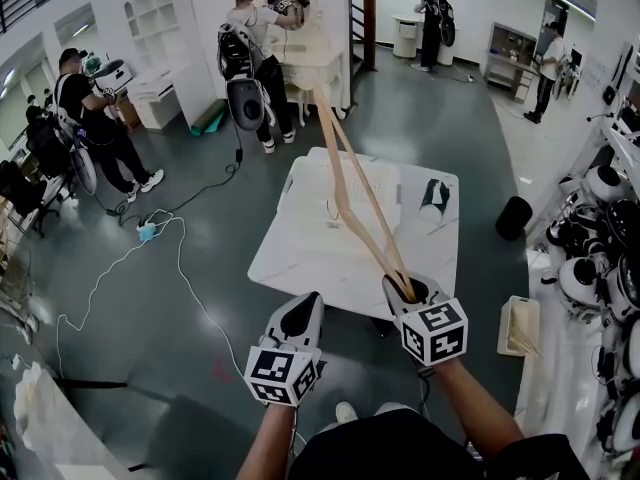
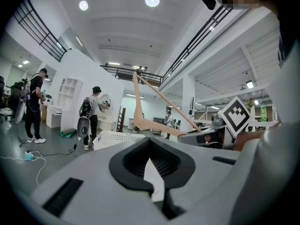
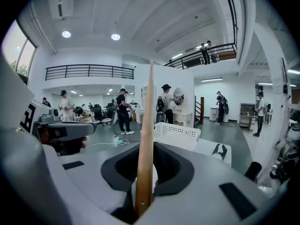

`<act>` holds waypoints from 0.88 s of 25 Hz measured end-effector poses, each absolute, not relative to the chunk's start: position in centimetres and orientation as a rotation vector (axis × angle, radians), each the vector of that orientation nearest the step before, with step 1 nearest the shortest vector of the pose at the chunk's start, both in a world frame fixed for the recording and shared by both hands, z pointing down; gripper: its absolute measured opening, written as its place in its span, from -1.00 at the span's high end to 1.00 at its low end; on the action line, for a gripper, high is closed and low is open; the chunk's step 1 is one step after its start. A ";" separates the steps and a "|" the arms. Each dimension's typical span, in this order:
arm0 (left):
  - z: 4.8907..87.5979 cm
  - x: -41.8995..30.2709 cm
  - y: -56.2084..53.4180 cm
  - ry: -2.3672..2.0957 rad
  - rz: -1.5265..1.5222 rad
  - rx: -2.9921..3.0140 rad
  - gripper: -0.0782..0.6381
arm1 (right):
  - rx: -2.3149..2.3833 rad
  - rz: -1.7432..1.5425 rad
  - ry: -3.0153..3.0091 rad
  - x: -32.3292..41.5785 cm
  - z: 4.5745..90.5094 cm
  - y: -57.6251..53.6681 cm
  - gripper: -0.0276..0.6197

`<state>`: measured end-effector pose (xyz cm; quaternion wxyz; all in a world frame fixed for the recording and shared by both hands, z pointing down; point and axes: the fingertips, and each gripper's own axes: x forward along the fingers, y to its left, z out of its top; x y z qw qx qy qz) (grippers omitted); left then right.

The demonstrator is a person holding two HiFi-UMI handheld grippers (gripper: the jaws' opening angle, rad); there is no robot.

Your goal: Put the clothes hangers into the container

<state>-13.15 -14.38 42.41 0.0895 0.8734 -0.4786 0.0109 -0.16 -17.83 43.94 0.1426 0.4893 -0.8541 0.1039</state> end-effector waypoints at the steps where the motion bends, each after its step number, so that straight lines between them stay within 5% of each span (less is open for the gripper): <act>1: 42.5 -13.2 -14.4 -1.421 0.033 2.598 0.77 | 1.413 0.302 -2.462 -0.2 44.0 -17.8 0.72; 22: 43.1 -13.9 -17.5 -1.404 0.045 2.597 0.77 | 1.433 0.302 -2.451 -0.5 44.2 -21.1 0.72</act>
